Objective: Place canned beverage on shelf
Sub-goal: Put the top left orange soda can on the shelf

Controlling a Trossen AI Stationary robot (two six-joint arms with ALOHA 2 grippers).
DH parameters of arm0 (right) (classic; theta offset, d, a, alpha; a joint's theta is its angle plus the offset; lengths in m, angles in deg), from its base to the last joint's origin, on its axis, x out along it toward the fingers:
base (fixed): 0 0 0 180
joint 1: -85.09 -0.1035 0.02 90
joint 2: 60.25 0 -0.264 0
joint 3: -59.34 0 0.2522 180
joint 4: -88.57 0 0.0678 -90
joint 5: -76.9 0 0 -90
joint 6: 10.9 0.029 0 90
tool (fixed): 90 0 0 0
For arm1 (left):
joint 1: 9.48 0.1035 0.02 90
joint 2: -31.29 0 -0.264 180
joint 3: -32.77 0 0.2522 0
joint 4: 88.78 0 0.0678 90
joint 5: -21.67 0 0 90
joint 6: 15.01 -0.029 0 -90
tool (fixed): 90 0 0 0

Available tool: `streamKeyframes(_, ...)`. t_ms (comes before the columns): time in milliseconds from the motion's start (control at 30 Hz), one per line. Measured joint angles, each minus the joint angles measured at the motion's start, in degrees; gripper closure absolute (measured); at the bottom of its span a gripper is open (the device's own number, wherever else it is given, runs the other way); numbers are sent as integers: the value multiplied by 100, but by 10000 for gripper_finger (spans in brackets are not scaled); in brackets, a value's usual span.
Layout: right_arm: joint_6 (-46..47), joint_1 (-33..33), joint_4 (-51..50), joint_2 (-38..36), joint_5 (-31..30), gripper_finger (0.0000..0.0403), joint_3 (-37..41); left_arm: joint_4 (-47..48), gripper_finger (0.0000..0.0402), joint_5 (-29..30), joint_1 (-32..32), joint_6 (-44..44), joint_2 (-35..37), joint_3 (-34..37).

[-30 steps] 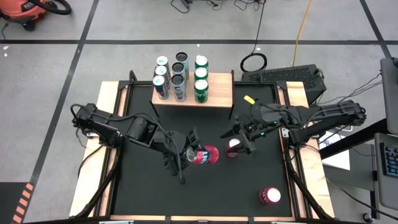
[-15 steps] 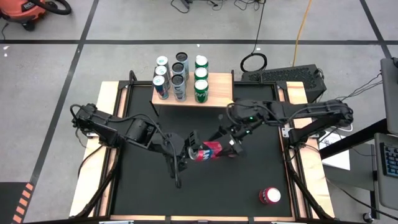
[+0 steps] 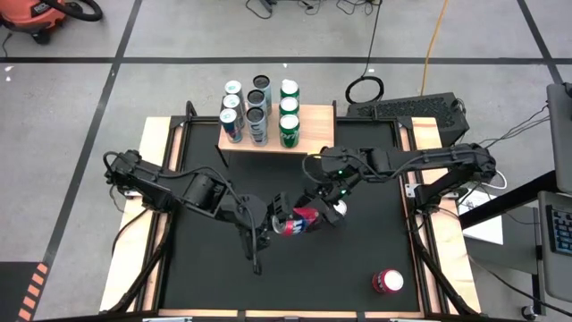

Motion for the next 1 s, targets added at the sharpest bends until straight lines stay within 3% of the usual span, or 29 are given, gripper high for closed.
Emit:
streamKeyframes(300, -41, 0, 45, 187, 675, 22, 0, -88, 111, -159, 2, 6, -12, 0)
streamKeyframes(1000, -493, -48, 174, 206, 1003, 26, 4, -635, 111, -304, 159, 52, -163, 4)
